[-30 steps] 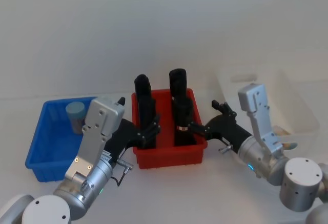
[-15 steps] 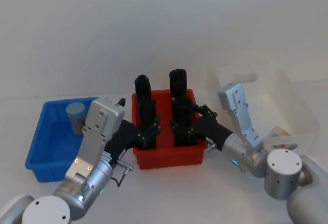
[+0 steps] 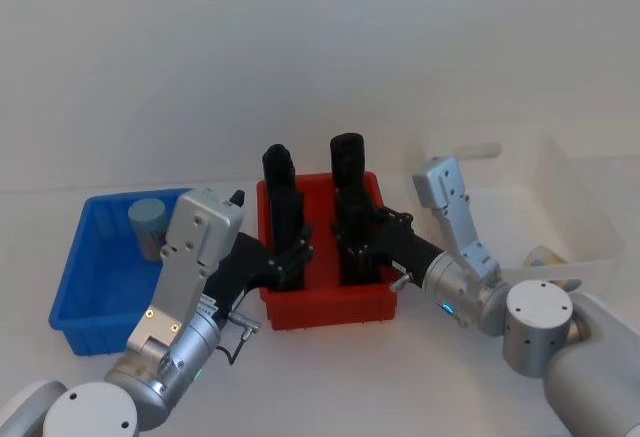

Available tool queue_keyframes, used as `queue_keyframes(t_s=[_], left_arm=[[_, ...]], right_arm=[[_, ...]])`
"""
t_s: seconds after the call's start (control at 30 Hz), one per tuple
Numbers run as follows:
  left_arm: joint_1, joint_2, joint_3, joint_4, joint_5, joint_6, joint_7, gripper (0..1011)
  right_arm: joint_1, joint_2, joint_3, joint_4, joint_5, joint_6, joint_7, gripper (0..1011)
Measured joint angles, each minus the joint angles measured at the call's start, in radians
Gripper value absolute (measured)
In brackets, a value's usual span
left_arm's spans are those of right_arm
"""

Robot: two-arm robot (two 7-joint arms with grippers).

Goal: Pick the cotton swabs from the blue box and place them into the white box.

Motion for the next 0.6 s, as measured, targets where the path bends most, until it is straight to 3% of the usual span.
queue_keyframes(t_s=[0.13,0.3,0.6], left_arm=[[0.000,0.000,0.000,0.000,0.000,0.000,0.000,1004],[0.000,0.000,0.000,0.000,0.000,0.000,0.000,1004],[0.000,0.000,0.000,0.000,0.000,0.000,0.000,1004]], right_arm=[[0.001,0.000,0.003,-0.003,0.001,-0.008,0.000,462],[-0.028,0.010,0.009,-0.076,0.012,-0.001,-0.007,426],[-0.139,0.051,0.020,-0.337,0.047,0.052,-0.051,379]])
